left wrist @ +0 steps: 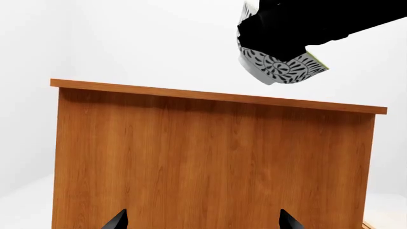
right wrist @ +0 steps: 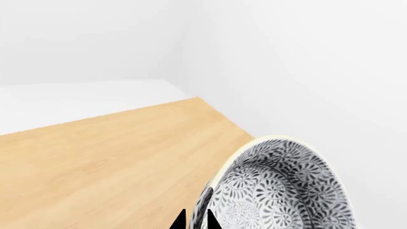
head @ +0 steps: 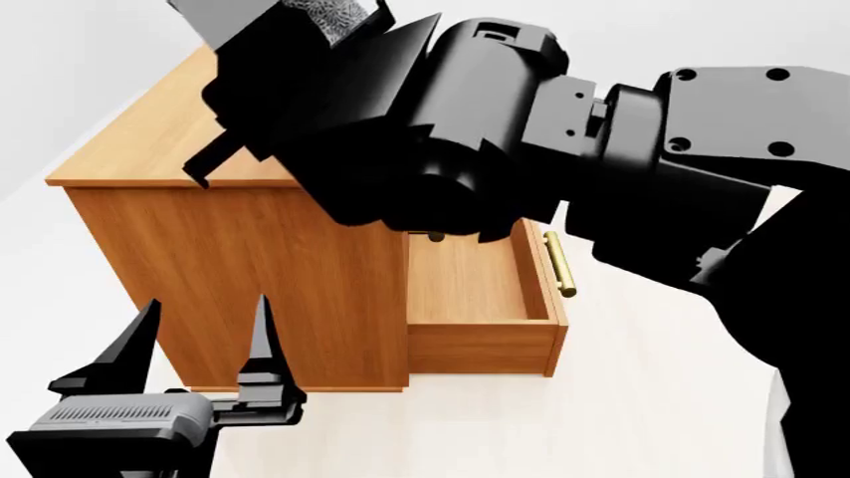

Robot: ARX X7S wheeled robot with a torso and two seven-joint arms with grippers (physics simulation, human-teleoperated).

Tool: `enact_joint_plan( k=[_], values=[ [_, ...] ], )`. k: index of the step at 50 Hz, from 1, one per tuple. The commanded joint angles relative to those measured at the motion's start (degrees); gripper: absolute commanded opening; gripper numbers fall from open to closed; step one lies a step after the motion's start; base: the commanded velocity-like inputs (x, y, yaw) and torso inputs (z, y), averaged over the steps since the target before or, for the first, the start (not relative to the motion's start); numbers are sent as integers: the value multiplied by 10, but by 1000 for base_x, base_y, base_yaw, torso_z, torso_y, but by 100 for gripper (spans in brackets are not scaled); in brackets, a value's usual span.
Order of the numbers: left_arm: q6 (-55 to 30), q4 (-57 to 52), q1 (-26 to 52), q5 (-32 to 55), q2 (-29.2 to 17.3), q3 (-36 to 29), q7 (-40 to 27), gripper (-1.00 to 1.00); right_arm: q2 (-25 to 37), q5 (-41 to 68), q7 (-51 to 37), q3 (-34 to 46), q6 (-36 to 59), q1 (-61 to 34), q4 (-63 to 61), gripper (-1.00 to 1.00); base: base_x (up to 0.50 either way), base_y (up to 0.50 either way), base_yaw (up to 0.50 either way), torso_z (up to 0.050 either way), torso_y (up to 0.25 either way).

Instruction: Put the bowl on top of the cabinet.

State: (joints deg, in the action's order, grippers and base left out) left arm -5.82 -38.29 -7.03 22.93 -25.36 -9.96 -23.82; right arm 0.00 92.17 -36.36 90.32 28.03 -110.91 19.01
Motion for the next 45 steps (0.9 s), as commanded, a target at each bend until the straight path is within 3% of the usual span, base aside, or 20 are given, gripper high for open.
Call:
enact_joint_plan(
  k=[1, 45],
  values=[
    [-1, -2, 0, 3, -2, 0, -2, 100, 0, -16, -6, -3, 5, -3, -8, -100, 0, 0, 0, 0, 0],
    [4, 2, 3, 7, -6, -3, -7, 100, 0, -16, -9, -3, 7, 8, -27, -100, 0, 0, 0, 0, 0]
  ],
)
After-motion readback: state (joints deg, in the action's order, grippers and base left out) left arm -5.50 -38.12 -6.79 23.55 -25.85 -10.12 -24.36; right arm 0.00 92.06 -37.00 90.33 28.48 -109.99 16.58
